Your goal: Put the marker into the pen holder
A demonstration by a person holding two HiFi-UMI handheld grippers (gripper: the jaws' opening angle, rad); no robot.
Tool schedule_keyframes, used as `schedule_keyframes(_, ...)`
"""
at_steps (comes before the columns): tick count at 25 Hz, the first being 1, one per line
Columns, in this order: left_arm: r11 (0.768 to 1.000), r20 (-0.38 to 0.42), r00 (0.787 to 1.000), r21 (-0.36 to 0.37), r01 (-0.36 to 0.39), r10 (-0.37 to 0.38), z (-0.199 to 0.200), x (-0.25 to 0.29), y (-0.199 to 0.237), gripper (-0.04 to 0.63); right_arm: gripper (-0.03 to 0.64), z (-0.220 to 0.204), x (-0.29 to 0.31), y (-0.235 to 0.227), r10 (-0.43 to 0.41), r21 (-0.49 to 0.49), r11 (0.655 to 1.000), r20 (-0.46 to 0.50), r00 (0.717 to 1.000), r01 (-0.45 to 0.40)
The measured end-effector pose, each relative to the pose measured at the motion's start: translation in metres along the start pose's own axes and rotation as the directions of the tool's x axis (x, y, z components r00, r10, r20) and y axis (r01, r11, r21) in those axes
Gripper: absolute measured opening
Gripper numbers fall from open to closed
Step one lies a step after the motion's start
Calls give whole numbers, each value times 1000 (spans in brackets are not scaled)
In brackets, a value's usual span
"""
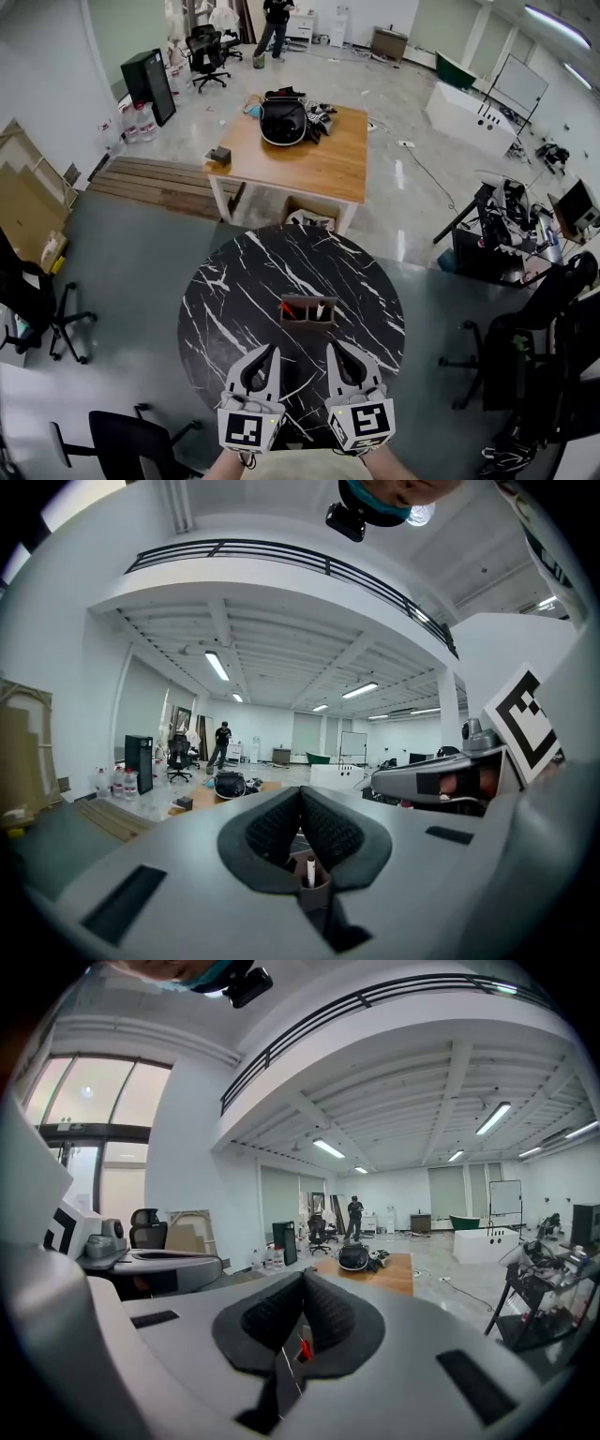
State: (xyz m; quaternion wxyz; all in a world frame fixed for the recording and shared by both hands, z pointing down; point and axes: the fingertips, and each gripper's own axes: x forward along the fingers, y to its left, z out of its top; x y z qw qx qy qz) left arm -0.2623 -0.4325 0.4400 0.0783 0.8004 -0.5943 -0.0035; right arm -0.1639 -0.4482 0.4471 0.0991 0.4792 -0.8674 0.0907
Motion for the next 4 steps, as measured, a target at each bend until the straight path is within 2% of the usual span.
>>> schedule_keyframes(4,1000,-4,1000,0,7,-7,-3,-1,-1,11,17,-5,-1,3,5,1,1000,-10,1000,-5)
